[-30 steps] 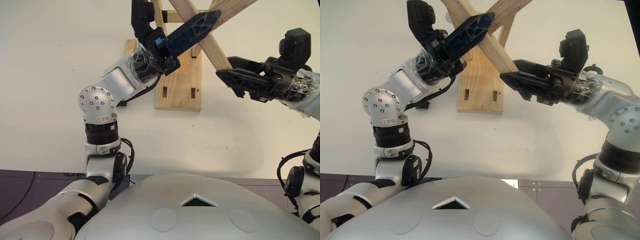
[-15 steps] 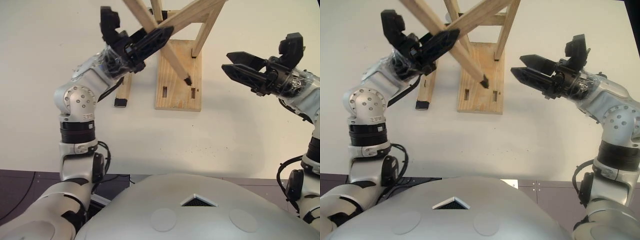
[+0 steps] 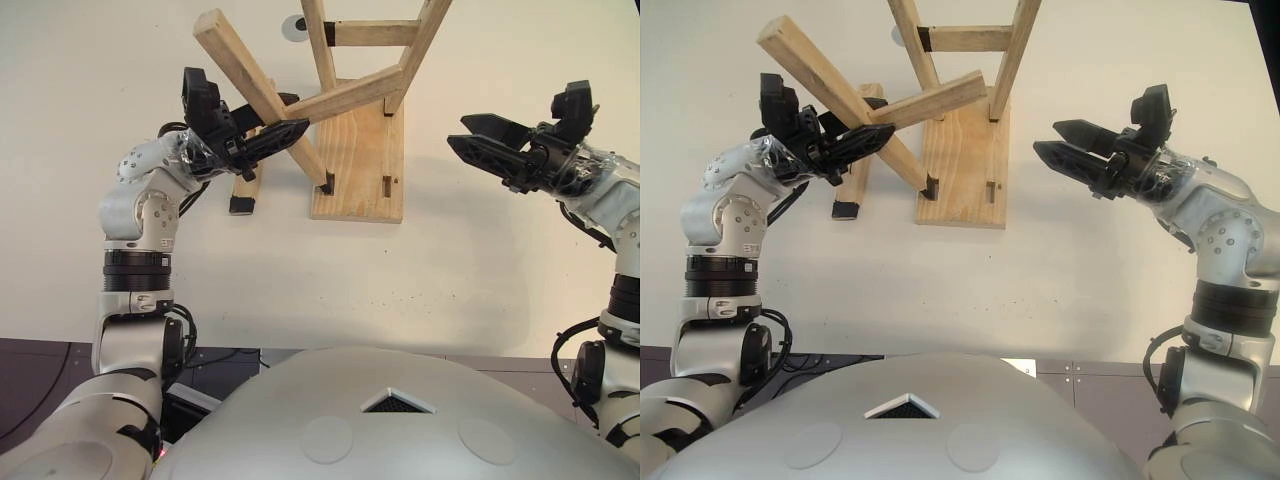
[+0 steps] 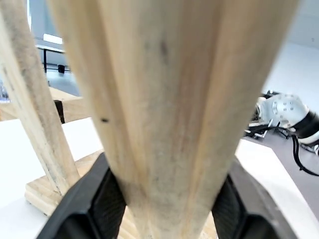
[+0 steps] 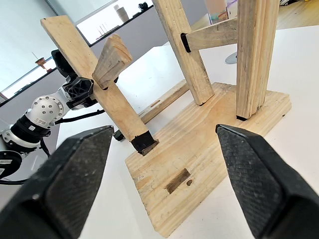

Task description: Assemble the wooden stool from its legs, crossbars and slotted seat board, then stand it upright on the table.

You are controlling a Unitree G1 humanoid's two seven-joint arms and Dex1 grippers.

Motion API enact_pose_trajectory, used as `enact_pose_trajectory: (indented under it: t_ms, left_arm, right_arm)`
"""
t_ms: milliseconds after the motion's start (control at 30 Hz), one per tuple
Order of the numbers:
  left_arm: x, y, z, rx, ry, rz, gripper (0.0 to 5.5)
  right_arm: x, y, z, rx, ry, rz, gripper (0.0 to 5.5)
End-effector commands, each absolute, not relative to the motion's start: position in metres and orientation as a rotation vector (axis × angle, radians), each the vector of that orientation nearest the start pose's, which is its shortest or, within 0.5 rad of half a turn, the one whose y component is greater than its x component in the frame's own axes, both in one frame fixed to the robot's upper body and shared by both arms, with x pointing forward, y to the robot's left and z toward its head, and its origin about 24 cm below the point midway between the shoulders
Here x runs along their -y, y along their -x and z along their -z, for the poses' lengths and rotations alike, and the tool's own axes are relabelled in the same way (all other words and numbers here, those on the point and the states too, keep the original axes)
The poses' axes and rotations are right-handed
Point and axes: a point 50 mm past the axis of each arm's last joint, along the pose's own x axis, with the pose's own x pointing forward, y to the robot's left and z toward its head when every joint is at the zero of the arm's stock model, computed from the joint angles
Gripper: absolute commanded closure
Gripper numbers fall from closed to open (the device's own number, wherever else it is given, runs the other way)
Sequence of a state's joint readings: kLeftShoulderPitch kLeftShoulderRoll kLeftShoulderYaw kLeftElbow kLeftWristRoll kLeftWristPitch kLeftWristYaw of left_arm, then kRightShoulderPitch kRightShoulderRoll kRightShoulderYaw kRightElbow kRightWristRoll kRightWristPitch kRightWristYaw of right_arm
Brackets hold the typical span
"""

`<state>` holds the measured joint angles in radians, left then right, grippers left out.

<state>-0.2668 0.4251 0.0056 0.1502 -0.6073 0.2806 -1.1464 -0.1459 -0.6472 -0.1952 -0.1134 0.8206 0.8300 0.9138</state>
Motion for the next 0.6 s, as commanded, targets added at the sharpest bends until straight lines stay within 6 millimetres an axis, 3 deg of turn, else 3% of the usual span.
enact_pose_trajectory:
  t_ms: [33,233,467,600]
  left_arm:
    - [-0.175,-0.265,-0.063,-0.152,0.090,1.198,3.41]
    - [-0.169,-0.262,-0.058,-0.254,-0.144,1.267,3.42]
    - [-0.159,-0.273,-0.082,-0.471,-0.262,1.251,3.43]
    - [-0.152,-0.268,-0.063,-0.574,-0.290,1.235,3.43]
  right_arm:
    - [0.227,-0.247,-0.111,-0.373,-0.338,-0.937,1.74]
    - [0.228,-0.246,-0.107,-0.383,-0.323,-0.923,1.74]
    - [0.224,-0.242,-0.095,-0.399,-0.312,-0.897,1.74]
    - [0.222,-0.242,-0.091,-0.402,-0.306,-0.888,1.74]
